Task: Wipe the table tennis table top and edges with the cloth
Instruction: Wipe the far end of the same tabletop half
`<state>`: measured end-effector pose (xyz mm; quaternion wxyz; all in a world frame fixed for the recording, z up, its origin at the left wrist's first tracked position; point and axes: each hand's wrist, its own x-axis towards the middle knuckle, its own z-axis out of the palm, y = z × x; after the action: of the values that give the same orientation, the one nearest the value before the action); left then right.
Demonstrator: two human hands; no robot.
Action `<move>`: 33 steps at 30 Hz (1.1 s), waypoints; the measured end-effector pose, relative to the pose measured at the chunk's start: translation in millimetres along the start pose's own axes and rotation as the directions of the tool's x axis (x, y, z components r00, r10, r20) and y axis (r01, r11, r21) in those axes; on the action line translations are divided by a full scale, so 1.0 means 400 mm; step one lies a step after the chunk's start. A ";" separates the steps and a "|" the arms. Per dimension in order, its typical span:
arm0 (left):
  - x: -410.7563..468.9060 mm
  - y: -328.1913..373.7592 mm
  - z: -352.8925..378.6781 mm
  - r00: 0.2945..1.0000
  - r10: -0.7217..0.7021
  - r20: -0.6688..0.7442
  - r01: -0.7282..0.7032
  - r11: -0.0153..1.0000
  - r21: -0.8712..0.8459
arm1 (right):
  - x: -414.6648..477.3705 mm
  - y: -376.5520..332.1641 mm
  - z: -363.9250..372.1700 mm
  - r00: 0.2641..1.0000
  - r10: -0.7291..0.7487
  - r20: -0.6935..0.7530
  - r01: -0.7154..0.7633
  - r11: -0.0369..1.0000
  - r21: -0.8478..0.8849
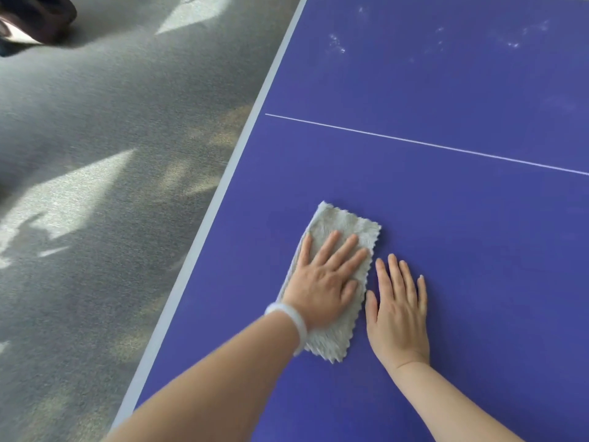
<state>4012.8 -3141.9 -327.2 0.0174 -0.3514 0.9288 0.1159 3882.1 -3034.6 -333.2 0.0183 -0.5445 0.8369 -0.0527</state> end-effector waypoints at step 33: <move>0.426 -0.488 -0.127 0.858 -0.499 -0.121 0.491 0.867 -0.085 | 0.297 -0.122 0.059 0.998 0.008 -0.056 -0.007 1.000 0.030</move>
<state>4015.3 -3405.7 -336.9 -0.0271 -0.5857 0.8030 0.1068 3880.2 -3164.4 -348.2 0.0029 -0.5393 0.8383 -0.0804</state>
